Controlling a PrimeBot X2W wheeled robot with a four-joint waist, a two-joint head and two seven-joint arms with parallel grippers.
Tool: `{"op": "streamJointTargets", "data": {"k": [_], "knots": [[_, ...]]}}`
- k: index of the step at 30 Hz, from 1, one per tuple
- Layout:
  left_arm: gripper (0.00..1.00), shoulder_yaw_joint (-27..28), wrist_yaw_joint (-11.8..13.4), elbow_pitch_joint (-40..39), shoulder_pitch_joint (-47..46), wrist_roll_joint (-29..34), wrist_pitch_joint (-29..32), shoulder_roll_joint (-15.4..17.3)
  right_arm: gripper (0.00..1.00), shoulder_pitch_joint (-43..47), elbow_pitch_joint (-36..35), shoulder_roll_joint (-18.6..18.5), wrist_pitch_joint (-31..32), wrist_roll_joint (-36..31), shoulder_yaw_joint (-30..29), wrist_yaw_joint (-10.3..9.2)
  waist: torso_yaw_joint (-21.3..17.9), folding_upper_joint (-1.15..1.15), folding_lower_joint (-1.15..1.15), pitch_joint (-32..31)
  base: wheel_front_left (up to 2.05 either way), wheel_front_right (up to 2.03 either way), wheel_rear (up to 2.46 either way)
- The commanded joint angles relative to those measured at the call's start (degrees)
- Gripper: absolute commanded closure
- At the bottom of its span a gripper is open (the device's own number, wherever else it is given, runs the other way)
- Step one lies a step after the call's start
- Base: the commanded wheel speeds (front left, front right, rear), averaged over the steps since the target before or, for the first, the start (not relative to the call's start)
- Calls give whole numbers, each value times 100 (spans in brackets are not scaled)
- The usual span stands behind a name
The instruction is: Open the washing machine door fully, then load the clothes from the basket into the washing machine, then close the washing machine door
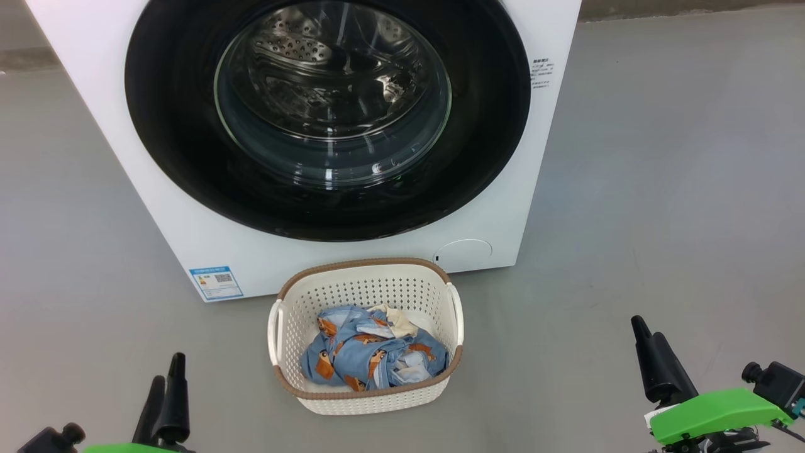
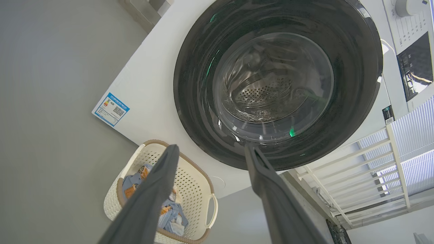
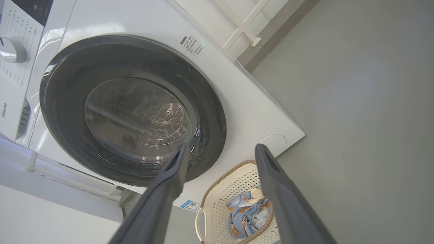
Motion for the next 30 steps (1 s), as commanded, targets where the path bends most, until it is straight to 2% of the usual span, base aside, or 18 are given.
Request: {"op": "streamJointTargets", "data": {"k": [1, 30], "knots": [[0, 86, -12, -186, -252, 174, -73, 131, 0, -266, -134, -97, -77, -203, 97, -3, -2, 0, 0, 1, 0, 0, 0], [0, 168, -17, -364, -245, 2149, -546, 234, 0, -470, -167, -207, -546, -2228, 186, -4, -27, 0, 0, 15, 0, 0, 0]]}}
